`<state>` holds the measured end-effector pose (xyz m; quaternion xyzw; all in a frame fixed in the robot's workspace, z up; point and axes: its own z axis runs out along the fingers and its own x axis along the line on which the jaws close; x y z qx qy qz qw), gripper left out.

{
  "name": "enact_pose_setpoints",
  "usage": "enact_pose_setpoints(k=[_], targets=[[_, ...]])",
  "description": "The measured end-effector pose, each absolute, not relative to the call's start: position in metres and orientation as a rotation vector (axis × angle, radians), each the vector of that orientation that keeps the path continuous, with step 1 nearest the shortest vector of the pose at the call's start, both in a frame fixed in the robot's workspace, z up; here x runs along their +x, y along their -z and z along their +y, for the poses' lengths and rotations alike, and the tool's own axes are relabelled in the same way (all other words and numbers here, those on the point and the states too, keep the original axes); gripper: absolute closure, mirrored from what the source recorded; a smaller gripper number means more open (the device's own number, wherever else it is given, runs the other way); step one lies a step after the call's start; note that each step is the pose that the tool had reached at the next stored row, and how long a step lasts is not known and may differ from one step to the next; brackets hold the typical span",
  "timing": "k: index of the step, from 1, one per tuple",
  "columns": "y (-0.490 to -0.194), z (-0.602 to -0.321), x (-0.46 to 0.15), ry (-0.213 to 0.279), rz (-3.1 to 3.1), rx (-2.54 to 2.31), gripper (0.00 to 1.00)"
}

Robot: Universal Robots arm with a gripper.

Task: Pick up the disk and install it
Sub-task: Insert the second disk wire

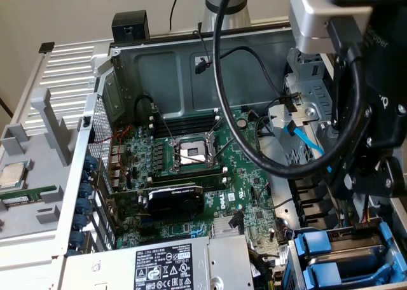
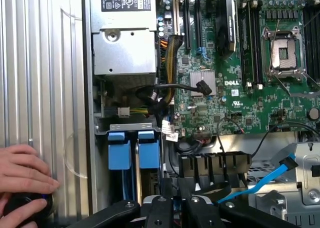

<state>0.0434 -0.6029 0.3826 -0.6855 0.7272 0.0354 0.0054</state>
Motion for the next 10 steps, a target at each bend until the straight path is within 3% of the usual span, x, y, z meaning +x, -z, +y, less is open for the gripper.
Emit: enact_pose_setpoints(k=[10], targets=[[-0.3825,-0.6028,0.0445,-0.111,2.277,-2.147,0.84]])
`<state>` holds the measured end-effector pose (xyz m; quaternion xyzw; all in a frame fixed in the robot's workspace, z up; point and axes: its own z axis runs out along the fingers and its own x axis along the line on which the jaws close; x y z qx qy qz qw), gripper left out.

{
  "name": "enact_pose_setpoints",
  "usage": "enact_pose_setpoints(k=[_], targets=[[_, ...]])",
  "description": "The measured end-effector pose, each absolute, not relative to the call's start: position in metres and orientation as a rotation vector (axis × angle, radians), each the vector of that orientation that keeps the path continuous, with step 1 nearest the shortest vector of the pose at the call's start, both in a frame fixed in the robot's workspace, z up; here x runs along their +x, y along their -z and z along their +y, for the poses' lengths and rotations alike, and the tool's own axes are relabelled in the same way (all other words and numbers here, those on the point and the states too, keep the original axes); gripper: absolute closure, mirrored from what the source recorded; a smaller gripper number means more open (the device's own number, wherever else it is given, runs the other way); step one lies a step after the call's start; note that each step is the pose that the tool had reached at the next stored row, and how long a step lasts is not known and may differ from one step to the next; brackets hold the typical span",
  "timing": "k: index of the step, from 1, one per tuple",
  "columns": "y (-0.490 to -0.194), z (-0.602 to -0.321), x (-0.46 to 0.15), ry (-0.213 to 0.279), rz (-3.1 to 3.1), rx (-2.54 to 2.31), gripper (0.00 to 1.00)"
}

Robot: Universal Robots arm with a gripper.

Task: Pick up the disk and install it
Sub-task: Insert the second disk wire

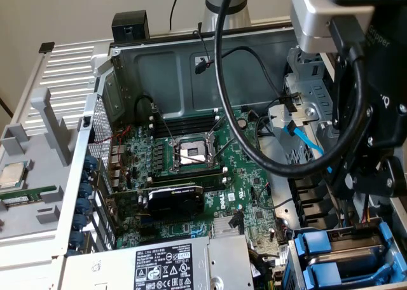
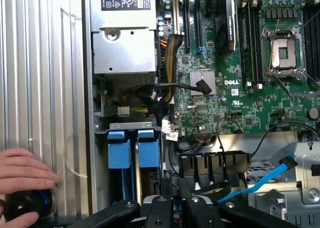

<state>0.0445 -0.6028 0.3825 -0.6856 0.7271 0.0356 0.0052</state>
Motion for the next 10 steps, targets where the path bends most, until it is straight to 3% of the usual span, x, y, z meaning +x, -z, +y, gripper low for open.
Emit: enact_pose_setpoints(k=[10], targets=[[-0.3809,-0.6029,0.0450,-0.101,2.272,-2.143,0.84]])
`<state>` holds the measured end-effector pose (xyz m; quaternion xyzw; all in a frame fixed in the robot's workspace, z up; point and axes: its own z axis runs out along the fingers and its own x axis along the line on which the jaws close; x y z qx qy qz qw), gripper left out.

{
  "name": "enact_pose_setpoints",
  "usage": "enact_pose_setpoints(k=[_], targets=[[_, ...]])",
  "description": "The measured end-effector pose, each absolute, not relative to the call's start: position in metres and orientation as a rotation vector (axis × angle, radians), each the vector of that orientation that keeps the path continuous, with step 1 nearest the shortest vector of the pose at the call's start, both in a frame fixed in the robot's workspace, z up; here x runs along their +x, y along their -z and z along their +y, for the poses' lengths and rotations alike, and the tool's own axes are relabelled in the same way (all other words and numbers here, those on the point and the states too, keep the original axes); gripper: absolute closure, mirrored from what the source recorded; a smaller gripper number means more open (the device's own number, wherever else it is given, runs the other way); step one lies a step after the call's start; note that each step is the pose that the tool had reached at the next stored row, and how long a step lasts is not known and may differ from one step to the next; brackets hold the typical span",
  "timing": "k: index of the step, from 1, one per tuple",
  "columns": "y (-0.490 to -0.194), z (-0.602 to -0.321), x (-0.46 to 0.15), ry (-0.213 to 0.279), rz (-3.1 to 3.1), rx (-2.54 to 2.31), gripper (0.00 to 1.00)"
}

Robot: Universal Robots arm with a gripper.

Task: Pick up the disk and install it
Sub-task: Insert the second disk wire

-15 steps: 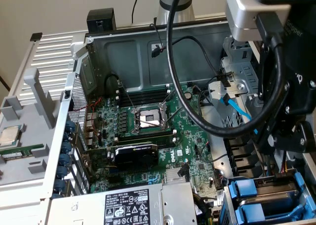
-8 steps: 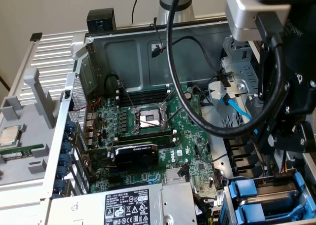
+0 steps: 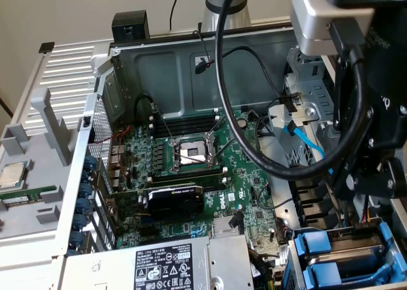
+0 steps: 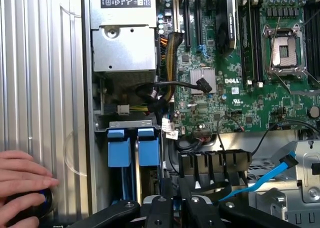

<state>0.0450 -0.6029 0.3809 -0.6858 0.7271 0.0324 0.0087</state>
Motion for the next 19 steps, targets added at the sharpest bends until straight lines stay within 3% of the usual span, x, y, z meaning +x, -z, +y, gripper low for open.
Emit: enact_pose_setpoints(k=[9,19], targets=[[-0.3779,-0.6032,0.0450,-0.057,2.258,-2.131,0.84],[-0.3749,-0.6068,0.0449,-0.054,2.259,-2.132,0.84]])
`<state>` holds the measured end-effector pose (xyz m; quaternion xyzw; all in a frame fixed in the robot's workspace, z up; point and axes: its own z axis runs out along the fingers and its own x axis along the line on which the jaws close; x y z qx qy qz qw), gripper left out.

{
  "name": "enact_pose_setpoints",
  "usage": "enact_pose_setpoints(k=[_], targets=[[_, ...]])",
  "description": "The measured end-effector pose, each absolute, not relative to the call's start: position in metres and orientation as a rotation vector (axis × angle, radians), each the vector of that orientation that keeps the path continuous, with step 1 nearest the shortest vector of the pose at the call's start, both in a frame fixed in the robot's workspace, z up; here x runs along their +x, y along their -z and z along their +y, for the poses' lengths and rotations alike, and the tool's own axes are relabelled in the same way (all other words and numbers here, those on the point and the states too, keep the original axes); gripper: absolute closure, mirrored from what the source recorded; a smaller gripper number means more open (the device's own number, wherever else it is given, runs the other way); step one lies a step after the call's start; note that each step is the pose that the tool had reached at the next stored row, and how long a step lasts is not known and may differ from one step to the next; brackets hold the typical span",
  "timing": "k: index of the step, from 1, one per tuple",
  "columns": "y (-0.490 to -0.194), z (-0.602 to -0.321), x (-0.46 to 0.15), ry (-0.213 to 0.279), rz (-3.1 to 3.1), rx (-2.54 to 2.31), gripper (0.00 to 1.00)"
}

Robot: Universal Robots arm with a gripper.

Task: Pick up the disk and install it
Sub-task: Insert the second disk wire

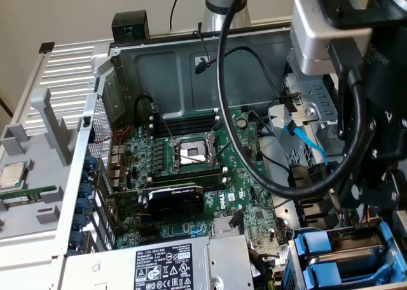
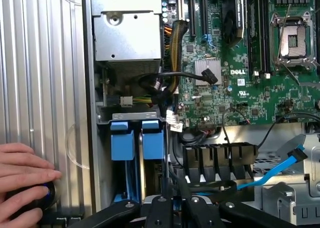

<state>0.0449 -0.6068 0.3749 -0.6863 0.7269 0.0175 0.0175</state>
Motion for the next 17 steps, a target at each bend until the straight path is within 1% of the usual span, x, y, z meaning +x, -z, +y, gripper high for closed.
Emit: enact_pose_setpoints(k=[17], targets=[[-0.3672,-0.6127,0.0445,-0.050,2.260,-2.134,0.84]])
